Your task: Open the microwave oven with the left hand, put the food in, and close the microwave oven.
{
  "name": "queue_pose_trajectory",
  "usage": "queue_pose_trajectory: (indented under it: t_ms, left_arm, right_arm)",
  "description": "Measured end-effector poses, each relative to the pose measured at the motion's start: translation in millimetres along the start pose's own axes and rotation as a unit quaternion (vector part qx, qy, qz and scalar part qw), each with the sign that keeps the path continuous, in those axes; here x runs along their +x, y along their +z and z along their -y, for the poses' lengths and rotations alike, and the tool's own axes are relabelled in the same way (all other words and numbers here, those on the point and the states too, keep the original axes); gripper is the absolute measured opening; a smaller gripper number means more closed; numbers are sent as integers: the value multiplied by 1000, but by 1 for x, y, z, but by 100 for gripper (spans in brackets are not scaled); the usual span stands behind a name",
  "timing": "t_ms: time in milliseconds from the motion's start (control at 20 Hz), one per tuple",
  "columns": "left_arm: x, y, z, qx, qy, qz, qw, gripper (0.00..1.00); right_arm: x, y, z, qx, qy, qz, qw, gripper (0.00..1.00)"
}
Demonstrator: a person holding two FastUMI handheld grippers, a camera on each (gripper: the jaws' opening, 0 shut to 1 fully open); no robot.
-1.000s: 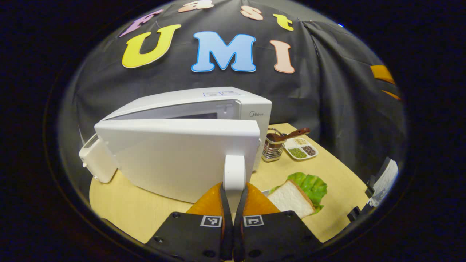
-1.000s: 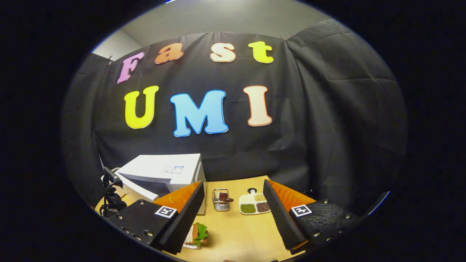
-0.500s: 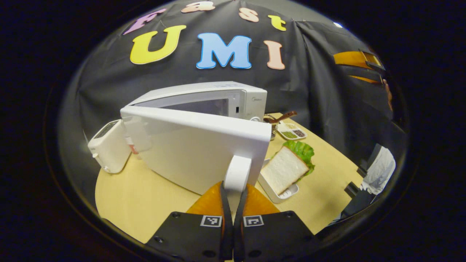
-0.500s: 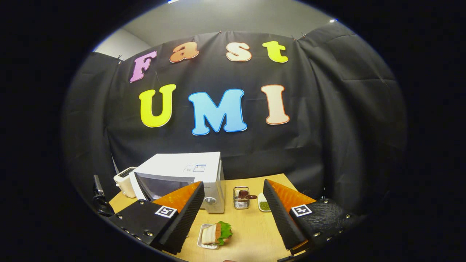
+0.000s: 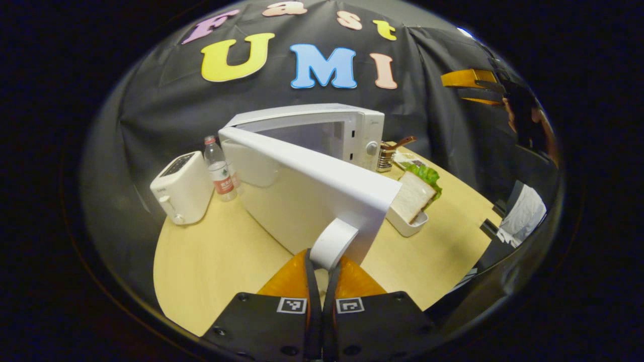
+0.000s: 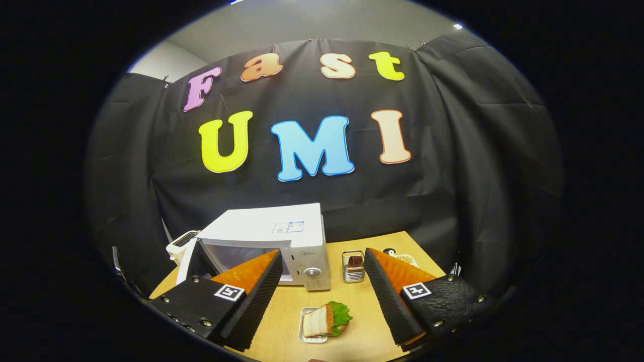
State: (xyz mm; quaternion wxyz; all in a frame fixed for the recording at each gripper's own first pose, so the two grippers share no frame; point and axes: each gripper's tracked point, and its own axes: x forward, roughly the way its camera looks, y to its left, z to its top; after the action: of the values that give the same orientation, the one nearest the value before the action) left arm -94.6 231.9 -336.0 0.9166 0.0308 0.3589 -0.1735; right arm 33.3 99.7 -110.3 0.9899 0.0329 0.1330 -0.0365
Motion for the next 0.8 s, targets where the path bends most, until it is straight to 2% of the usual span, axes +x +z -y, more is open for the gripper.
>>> queue_pose_trajectory:
  t_ms: [450,700,750,800]
  left_arm:
    - [-49,-34,-112,-36,46,16,998,7]
    - [-57,-40,-146,-47,62,28,997,5]
    - [-59,-44,-147,-63,53,30,996,7]
    - [-64,-42,-150,-72,60,38,995,14]
  right_arm:
    - [1,-14,-57,-33,20,-13,999,98]
    - [5,-28,-79,-49,32,-30,998,99]
    - [6,-31,-82,-51,33,-34,998,99]
    - [7,-34,-85,-53,35,-38,997,99]
